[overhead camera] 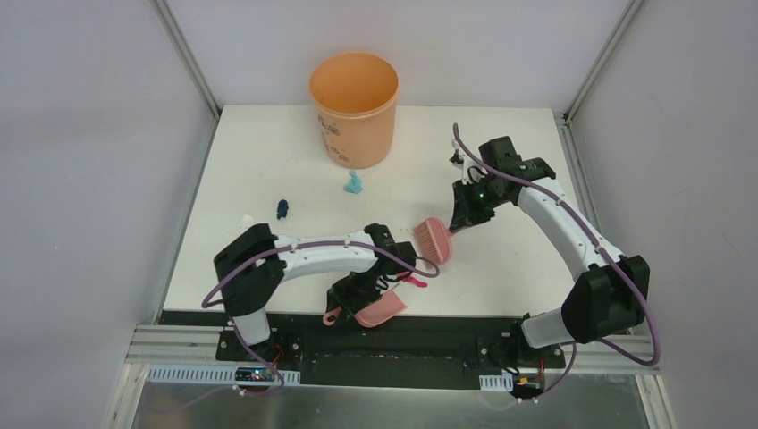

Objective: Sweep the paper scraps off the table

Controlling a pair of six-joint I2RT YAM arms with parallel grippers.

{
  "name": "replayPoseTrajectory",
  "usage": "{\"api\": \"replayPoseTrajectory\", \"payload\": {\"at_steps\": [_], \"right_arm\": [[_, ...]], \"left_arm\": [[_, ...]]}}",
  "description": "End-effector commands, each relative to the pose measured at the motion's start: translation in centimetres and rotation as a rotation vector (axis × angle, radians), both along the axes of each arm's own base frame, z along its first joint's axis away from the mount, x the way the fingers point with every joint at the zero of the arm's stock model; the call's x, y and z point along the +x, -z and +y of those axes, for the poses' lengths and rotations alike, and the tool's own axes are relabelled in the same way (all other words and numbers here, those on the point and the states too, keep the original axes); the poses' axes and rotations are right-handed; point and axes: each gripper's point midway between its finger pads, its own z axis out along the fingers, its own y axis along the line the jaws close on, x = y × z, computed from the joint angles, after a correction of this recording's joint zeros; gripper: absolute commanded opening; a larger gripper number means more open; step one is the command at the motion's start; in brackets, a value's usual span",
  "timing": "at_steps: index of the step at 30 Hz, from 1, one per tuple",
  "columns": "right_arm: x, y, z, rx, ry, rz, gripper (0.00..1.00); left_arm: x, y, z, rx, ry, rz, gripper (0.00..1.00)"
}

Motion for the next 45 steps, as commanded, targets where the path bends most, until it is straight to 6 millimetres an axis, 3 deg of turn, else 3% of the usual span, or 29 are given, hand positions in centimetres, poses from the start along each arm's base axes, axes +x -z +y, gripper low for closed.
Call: {"api": "replayPoseTrajectory", "payload": {"at_steps": [1,6,9,15,18,21,24,27,31,37,45], "right_arm": [[-1.7,0.0,2.2,0.084,-0.056,0.067,0.00],[-3.8,-0.4,5.1,0.216,-0.133,0.156,0.00],[-5.1,-3.6,7.4,0.436,-0.155,0.262,0.00],[-1.8,-6.2,5.3,0.437,-0.081,0.132,0.00],[-0.4,-7.7,5.2,0.460,-0.068,0.062,0.00],[1.5,-9.5,5.5,0.464,-0.098,-0.024,0.00],[4.7,-10.4,5.5,0.415,-0.133,-0.199,0.00],[7.6,-9.7,5.8,0.280,-0.208,-0.398,0.00],[9.2,-7.7,7.7,0.047,-0.430,-0.592,0.00],[11.7,-7.3,12.2,-0.103,-0.624,-0.907,0.00],[13.1,-5.3,19.0,-0.251,-0.915,-1.079,0.00]], "left_arm": [[1.5,-0.1,-0.4,0.063,0.040,-0.073,0.00],[2.3,0.2,-2.4,0.022,0.041,-0.095,0.00],[2.6,0.5,-3.2,0.000,0.046,-0.108,0.00],[4.2,0.1,-3.1,-0.054,0.019,-0.252,0.00],[4.7,-0.3,-3.0,-0.114,-0.028,-0.335,0.00],[4.2,-0.5,-3.1,-0.169,-0.088,-0.349,0.00],[2.9,-0.4,-2.7,-0.174,-0.150,-0.311,0.00],[1.7,-0.5,-1.5,-0.126,-0.219,-0.287,0.00],[1.0,-1.9,-0.3,-0.111,-0.306,-0.308,0.00],[-0.5,-2.9,2.4,-0.070,-0.383,-0.313,0.00],[-2.7,-3.8,5.1,-0.097,-0.498,-0.305,0.00]]}}
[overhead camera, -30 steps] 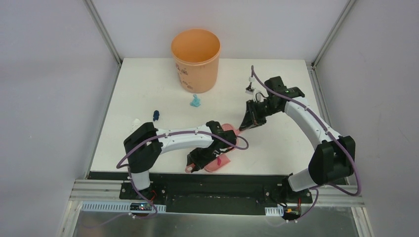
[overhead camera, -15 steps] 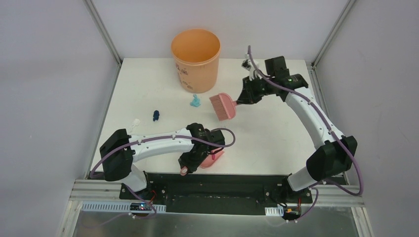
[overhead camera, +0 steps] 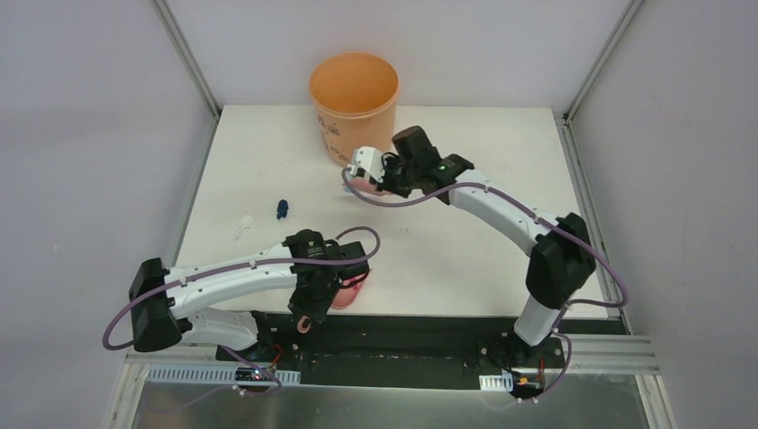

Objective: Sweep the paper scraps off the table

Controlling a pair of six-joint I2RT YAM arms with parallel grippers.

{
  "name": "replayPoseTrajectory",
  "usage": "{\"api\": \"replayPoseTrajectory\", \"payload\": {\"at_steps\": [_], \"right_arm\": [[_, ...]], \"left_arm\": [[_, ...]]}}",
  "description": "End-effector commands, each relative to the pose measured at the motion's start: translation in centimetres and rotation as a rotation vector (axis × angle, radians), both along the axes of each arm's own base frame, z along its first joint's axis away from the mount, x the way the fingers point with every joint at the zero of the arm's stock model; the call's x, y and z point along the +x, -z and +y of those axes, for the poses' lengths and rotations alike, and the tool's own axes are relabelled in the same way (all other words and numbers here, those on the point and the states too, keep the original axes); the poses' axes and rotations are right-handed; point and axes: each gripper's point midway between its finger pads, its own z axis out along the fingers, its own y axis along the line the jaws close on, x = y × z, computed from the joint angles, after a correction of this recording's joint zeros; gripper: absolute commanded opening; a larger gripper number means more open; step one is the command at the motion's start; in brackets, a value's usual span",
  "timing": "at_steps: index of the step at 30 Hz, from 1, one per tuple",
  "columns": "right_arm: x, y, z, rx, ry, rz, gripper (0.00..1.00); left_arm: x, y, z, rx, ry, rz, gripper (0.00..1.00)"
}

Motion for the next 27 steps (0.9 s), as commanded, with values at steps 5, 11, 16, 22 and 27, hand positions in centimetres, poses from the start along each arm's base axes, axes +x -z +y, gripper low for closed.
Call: {"api": "replayPoseTrajectory", "payload": {"at_steps": [5,11,16,22,27], "right_arm": [[5.9,-0.9,7.0,-0.109,-0.151,-0.358,0.00],[3.8,2.2,5.9,-0.230,-0.229,-0.237,0.00],[-3.7,4.0,0.1,-0.358,-0.296,0.056,0.00],[-12.1,1.5,-6.5,-0.362,-0.227,0.299,0.00],[-11.8,-4.7,-7.9,-0.078,0.006,0.316,0.00]], "left_arm": [[-1.3,-0.7,1.3,0.013,-0.064,0.013,0.00],[-1.2,-0.2,1.0,0.043,-0.016,0.025,0.00],[-0.8,0.2,0.3,0.045,0.043,0.034,0.00],[-0.6,1.2,-0.6,0.052,0.100,0.048,0.00],[0.7,2.3,-2.0,0.082,0.190,0.045,0.00]]}}
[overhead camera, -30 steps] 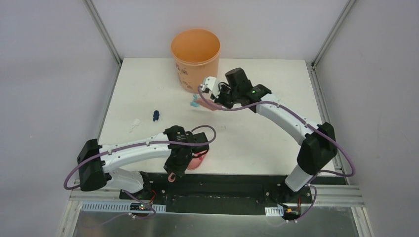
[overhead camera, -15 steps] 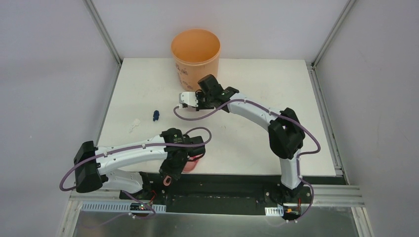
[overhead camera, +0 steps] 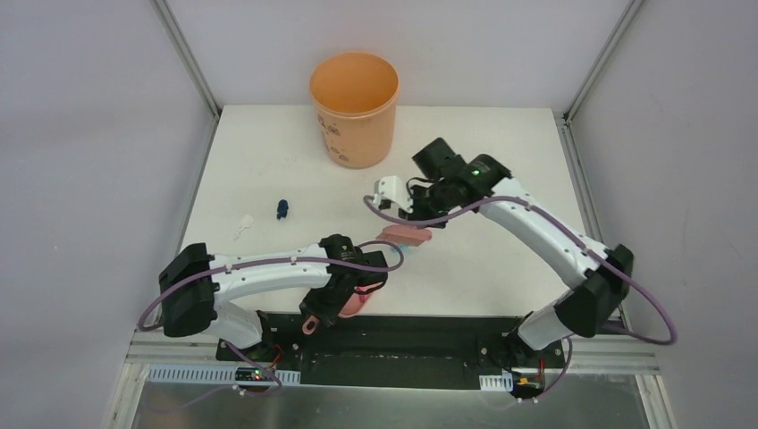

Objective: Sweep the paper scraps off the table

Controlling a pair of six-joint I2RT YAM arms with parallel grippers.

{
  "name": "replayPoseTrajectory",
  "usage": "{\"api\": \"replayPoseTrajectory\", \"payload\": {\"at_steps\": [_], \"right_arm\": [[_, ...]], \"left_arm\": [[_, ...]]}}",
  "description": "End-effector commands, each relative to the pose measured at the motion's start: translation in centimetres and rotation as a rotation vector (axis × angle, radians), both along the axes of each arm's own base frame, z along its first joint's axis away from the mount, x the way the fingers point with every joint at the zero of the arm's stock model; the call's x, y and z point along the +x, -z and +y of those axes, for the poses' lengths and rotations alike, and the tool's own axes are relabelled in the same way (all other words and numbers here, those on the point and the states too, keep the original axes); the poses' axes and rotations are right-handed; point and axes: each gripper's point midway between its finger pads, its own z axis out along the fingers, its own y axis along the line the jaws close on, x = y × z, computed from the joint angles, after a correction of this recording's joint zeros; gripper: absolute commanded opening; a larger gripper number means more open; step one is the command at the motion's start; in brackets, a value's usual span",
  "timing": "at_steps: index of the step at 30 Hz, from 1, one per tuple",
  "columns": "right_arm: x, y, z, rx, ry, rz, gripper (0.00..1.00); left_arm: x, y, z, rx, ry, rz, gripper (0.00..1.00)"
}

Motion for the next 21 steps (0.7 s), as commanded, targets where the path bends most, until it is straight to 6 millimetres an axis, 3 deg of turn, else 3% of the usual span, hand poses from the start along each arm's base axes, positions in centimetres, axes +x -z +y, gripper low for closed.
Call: {"api": "replayPoseTrajectory", "payload": {"at_steps": [1,3,6,14,21], "right_arm": [[-0.3,-5.4,-2.0,0.244,0.306,0.105,0.00],[1.0,-6.2,-2.7,0.321,0.444,0.153,0.00],[3.1,-5.7,-4.2,0.339,0.584,0.153,0.00],[9.0,-3.0,-9.6,0.157,0.985,-0.086,0.00],[6.3,1.3,-5.8,0.040,0.943,0.107,0.00]], "left_arm": [[1.5,1.0,-2.7,-0.034,0.136,0.000,0.00],[1.8,1.7,-3.6,-0.007,0.195,0.027,0.00],[2.2,2.5,-4.8,0.034,0.261,0.046,0.00],[2.4,3.5,-7.6,0.002,0.340,0.108,0.00],[2.0,3.7,-9.6,-0.036,0.367,0.196,0.00]]}}
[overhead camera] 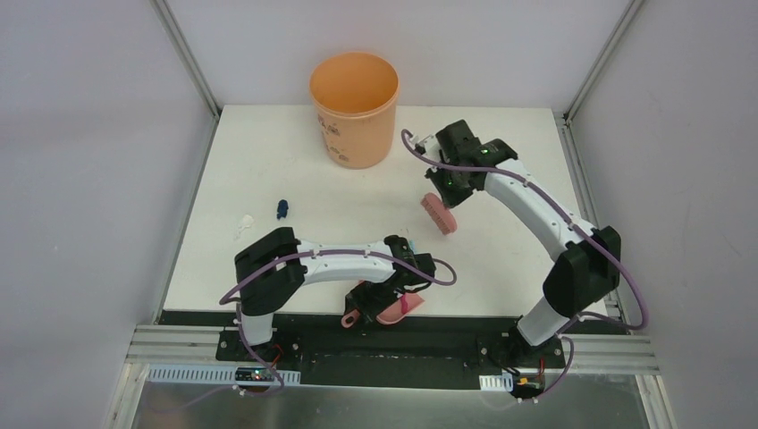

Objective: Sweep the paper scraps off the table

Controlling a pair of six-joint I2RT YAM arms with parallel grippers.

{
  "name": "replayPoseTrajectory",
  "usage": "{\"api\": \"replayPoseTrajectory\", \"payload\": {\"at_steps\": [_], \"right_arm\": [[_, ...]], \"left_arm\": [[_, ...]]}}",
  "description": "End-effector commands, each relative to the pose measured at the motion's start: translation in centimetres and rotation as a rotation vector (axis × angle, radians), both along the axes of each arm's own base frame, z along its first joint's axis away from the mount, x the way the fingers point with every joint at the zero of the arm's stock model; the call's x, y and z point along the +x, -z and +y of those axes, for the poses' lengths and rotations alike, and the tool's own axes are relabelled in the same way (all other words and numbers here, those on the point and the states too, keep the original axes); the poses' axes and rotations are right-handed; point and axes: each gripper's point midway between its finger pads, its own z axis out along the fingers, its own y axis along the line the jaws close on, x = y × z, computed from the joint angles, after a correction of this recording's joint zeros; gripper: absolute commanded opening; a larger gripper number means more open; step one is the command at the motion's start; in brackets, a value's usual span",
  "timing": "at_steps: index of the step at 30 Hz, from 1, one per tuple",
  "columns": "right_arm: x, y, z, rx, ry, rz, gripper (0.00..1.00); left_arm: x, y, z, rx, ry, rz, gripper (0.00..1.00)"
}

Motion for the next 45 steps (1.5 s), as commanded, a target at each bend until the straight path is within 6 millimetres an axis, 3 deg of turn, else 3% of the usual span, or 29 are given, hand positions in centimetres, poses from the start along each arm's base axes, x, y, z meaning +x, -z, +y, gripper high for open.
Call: {"api": "replayPoseTrajectory", "payload": {"at_steps": [1,3,5,14,22,31,36,40,45], "right_arm": [[-1.3,0.6,2.8,0.012,0.008,0.052,0.00],[-1.9,0.8,3.8,0.038,-0.012,0.078,0.00],[-2.1,0.7,4.1,0.051,-0.017,0.083,0.00],[-3.1,-0.6,3.6,0.089,-0.033,0.049,0.00],[-3.6,-0.6,3.5,0.103,-0.038,0.049,0.00],[-3.8,-0.8,3.5,0.111,-0.041,0.049,0.00],[-4.0,-0.9,3.4,0.114,-0.039,0.045,0.00],[-4.3,-0.9,3.2,0.115,-0.042,0.046,0.00],[-3.6,-0.9,2.2,0.060,-0.028,0.009,0.00]], "left_arm": [[-0.2,0.0,-1.9,-0.049,0.045,0.067,0.09],[-0.1,0.2,-2.1,-0.046,0.041,0.065,0.25],[-0.2,0.3,-2.1,-0.052,0.032,0.060,0.33],[-0.2,-0.2,-1.7,-0.225,0.038,-0.034,0.44],[-0.8,0.1,-2.4,-0.333,0.061,-0.041,0.31],[-0.4,1.0,-2.2,-0.292,0.085,-0.085,0.38],[-0.5,1.4,-2.2,-0.275,0.099,-0.086,0.32],[-1.1,0.7,-2.2,-0.274,0.072,-0.081,0.18],[-2.6,-2.1,-0.2,-0.187,-0.028,-0.034,0.12]]}}
